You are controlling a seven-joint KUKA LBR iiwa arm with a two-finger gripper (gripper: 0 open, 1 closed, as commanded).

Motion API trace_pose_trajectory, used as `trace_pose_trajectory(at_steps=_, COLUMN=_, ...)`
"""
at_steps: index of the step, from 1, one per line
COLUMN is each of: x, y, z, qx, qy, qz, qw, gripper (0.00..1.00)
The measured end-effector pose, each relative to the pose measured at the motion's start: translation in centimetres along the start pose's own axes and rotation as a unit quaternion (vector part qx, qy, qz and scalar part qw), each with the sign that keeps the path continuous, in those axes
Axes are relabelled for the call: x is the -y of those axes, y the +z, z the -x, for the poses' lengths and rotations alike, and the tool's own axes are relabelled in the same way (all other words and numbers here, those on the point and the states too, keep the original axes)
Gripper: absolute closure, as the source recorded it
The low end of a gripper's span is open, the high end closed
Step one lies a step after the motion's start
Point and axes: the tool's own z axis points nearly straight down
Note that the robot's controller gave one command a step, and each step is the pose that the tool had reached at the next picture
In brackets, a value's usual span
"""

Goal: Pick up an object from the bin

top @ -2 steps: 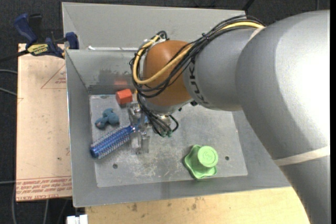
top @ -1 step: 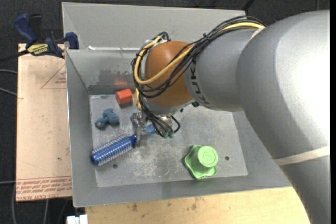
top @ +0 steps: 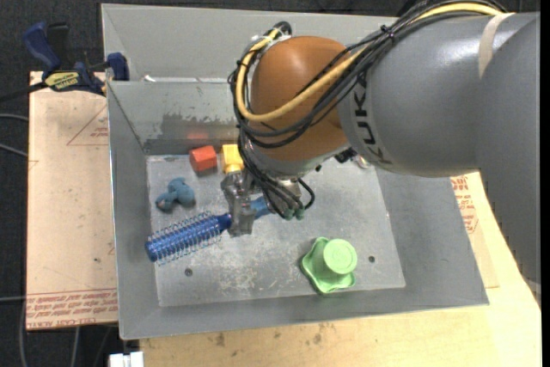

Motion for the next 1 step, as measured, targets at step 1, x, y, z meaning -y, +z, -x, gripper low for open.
trace_pose_trajectory(at_steps=1, x=1.08, y=-4.79, z=0.26, qx=-0.0003, qy=-0.001, qz=-0.001, qw=1.0000, gripper=1.00)
